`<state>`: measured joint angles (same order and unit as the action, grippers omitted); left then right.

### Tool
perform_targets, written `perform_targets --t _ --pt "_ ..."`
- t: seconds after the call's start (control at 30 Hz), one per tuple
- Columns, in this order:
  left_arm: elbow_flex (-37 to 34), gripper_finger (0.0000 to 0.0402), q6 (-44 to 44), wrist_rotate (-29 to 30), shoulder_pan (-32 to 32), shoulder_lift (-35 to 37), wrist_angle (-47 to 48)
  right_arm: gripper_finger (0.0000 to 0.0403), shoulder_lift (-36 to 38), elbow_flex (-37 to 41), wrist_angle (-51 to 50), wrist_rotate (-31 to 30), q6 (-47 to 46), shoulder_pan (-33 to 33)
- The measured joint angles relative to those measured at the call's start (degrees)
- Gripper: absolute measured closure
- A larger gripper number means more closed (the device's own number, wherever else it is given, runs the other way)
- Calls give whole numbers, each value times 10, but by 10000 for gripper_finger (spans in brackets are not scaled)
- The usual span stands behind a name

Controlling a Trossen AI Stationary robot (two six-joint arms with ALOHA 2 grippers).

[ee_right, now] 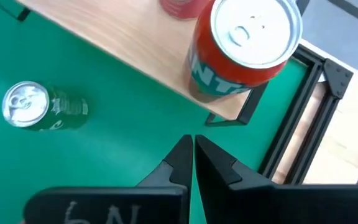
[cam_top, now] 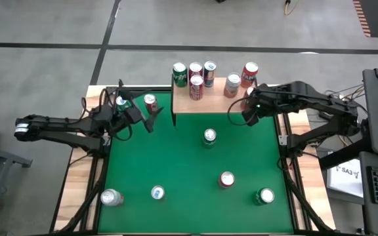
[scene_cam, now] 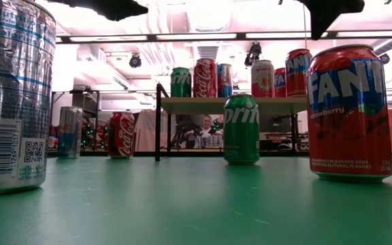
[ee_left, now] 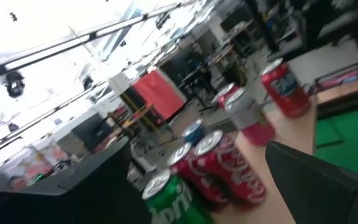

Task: Place canned beverage on shelf
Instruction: Put the right red soda can aligned with the red soda can on the shelf

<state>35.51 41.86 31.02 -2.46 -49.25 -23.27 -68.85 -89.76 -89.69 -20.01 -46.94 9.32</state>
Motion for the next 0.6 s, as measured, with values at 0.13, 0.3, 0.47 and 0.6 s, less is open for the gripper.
perform_targets --t 0.13,0.3,0.47,0.6 --pt "0 45 11 27 0 2 10 394 -8 11 7 -8 0 0" --pt "-1 45 27 31 -5 5 18 394 -18 31 13 -10 16 0" --pt "-11 45 33 30 -20 9 18 394 -16 33 16 -12 15 5" --pt "-16 45 35 30 -29 19 18 394 -13 33 17 -32 15 5"
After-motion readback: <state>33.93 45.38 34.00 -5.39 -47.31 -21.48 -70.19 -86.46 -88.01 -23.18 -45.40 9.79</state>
